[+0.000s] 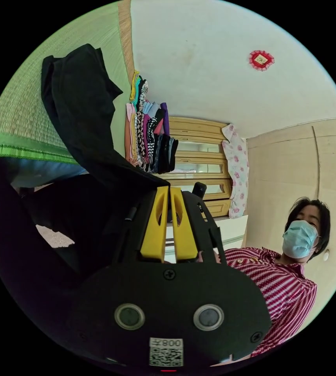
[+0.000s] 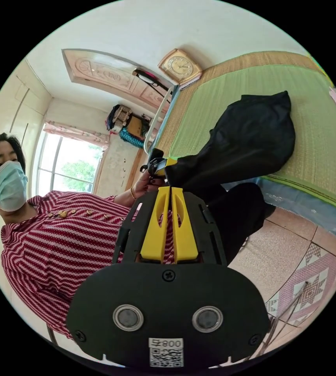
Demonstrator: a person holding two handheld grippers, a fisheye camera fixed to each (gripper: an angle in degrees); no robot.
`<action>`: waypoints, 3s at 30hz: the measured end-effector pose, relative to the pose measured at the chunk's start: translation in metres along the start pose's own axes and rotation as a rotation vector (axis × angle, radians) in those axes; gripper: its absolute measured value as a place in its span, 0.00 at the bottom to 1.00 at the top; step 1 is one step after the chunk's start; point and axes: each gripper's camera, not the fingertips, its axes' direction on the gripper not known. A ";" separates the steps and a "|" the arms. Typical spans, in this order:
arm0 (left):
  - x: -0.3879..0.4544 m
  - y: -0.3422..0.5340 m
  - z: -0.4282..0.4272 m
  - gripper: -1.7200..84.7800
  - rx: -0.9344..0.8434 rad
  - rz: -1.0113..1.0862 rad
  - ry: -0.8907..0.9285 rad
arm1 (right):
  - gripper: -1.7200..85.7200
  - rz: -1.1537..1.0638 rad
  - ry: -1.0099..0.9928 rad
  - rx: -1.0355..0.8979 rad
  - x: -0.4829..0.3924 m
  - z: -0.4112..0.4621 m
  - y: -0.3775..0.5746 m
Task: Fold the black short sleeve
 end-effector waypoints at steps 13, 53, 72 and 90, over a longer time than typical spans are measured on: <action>0.032 -0.009 0.051 0.02 -0.055 0.050 -0.043 | 0.14 -0.169 0.344 0.103 -0.097 -0.037 -0.112; -0.012 -0.197 0.099 0.12 0.007 -0.130 -0.554 | 0.03 -0.118 0.547 0.047 0.000 -0.164 -0.446; 0.142 -0.101 0.073 0.03 0.189 0.228 -0.281 | 0.03 -0.098 0.639 0.203 0.047 -0.288 -0.552; 0.410 0.139 0.065 0.03 0.350 0.963 -0.271 | 0.03 -0.474 0.804 0.662 -0.113 -0.444 -0.610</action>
